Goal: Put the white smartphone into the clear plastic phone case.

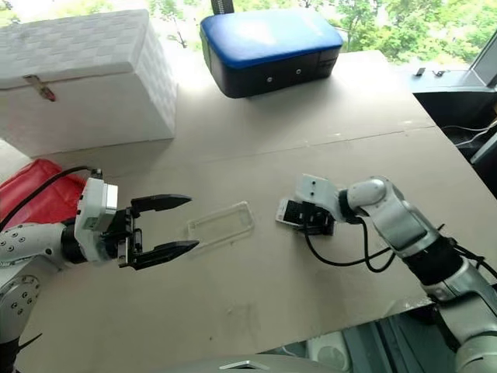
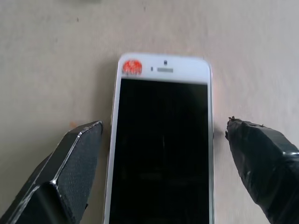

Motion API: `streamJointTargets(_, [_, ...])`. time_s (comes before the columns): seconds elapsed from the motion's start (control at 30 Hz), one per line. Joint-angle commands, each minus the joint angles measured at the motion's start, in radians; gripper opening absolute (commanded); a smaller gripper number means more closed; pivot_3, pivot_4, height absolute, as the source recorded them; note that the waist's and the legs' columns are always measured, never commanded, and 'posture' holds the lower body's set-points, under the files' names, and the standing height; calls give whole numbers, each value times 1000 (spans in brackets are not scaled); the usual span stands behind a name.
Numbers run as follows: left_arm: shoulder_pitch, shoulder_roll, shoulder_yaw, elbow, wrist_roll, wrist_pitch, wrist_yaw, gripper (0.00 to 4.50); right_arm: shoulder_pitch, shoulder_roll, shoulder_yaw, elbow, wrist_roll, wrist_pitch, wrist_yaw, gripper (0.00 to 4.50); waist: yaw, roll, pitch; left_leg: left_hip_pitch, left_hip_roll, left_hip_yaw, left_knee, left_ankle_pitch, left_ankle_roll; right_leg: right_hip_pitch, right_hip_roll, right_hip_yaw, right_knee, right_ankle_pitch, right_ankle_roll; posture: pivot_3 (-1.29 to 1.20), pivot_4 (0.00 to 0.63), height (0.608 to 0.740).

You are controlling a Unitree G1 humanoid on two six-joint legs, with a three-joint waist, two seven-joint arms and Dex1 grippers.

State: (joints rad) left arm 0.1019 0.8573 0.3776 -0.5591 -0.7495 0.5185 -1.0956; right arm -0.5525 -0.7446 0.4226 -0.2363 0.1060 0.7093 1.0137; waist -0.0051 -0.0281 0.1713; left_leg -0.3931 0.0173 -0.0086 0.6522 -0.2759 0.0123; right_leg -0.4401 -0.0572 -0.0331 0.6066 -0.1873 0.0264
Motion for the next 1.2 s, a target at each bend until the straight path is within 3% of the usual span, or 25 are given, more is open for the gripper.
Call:
streamJointTargets(0.03, [11, 21, 12, -40, -27, -14, -35, 4500, 49, -11, -59, -109, 51, 160, -24, 4468, 1, 0, 0, -1, 0, 0, 1, 0, 0, 0, 0, 0, 0, 0, 0, 0, 150, 740])
streamJointTargets(0.17, [1, 33, 17, -29, -31, -23, -59, 4500, 109, -8, -57, -112, 31, 191, -83, 4468, 0, 0, 0, 0, 0, 0, 1, 0, 0, 0, 1, -1, 2, 0, 0, 0, 150, 740])
streamJointTargets(0.33, [3, 27, 13, -31, -20, -29, -54, 4500, 122, -2, -23, -65, -3, 151, -121, 2908, 1, -2, -1, 2, 0, 0, 2, 0, 0, 2, 2, -1, 2, 0, 0, 0, 150, 740])
streamJointTargets(0.57, [32, 14, 31, -34, -16, -34, -29, 4500, 93, 15, -24, -60, -16, 48, -124, 2892, -3, -3, -2, 10, 0, 0, 3, 0, 0, 10, 2, 0, 2, -4, 1, 0, 150, 740])
streamJointTargets(0.77, [107, 3, 108, 20, 20, -71, -27, 4500, -75, 100, -34, -9, 31, -127, -7, 2879, -17, 0, 0, 13, 3, 2, 3, 0, 0, 9, 6, 3, 5, -2, 0, 0, 150, 740])
streamJointTargets(0.93, [201, -56, 145, 35, 109, -189, -9, 4500, -245, 182, 54, 109, -5, -233, 100, 2761, -11, 0, 1, 12, 6, 0, 1, 0, 0, 8, 10, 2, 6, 1, -3, 0, 150, 740])
streamJointTargets(1.2, [319, -155, 194, 87, 99, -294, -45, 4500, -410, 344, 236, 356, -139, -326, 186, 2761, -7, 0, 1, 10, 3, 3, 2, 0, 0, 8, 5, 3, 3, 2, -4, 0, 150, 740])
